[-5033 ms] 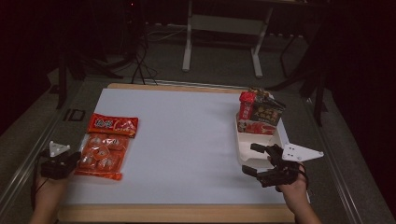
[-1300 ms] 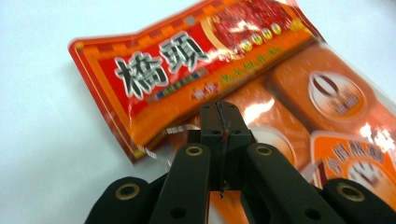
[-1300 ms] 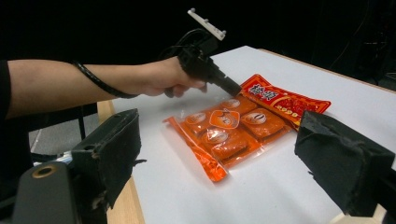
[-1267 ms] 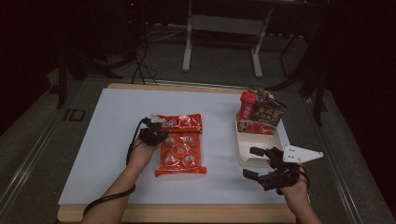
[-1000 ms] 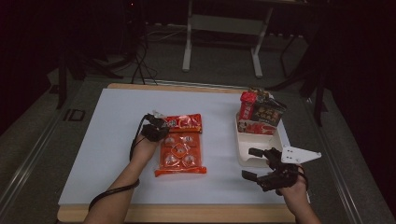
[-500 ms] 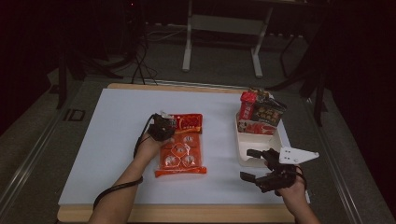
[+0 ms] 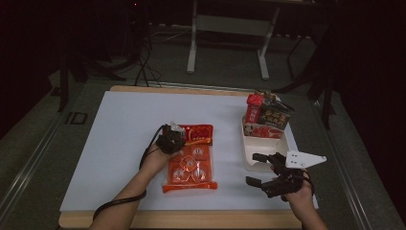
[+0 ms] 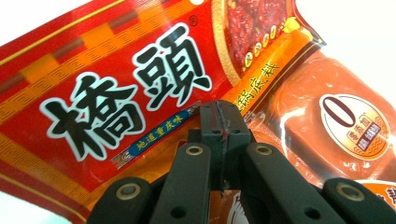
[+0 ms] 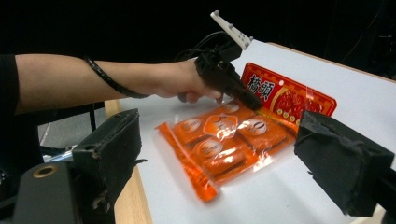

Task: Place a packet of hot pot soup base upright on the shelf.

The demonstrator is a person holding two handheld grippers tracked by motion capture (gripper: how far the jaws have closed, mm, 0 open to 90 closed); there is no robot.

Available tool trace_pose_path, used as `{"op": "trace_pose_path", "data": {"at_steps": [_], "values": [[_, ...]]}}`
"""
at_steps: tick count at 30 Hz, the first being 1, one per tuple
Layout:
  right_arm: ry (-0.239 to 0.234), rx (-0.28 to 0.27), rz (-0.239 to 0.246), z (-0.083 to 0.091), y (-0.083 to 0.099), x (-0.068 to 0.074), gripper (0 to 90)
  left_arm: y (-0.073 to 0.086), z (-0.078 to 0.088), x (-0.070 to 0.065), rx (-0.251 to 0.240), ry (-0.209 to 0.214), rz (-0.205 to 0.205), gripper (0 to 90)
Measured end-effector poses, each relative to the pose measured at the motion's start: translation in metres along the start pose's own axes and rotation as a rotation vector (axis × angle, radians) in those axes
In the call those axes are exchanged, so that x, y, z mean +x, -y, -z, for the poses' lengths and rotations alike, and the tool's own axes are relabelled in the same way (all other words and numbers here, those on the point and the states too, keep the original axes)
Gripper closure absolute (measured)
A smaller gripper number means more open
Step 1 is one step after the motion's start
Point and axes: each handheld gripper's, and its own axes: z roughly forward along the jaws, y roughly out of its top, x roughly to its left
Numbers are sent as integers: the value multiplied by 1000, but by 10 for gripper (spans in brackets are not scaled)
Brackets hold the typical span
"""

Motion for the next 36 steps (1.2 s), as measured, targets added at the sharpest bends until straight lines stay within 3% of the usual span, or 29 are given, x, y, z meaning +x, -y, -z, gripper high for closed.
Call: {"op": "trace_pose_path", "data": {"at_steps": [9, 17, 21, 25, 28, 30, 35, 36], "values": [[-2, 0, -1, 0, 0, 0, 144, 11, 10, -27, 21, 59, -43, 900], [1, 1, 0, 0, 0, 0, 144, 14, 14, -24, -27, 87, -40, 900], [2, 1, -3, 0, 1, 0, 144, 15, 25, -24, -64, 97, -65, 900], [2, 2, 1, 0, 1, 0, 144, 17, 34, -17, -86, 96, -36, 898], [3, 3, 2, 0, 0, 0, 144, 19, 43, -12, -106, 82, -9, 818], [3, 4, 3, 0, 0, 1, 144, 19, 46, -11, -115, 80, -13, 812], [4, 4, 4, -1, 0, 0, 144, 21, 61, -3, -140, 63, -12, 593], [4, 4, 4, -1, 0, 0, 144, 21, 63, -1, -145, 63, 1, 593]]}}
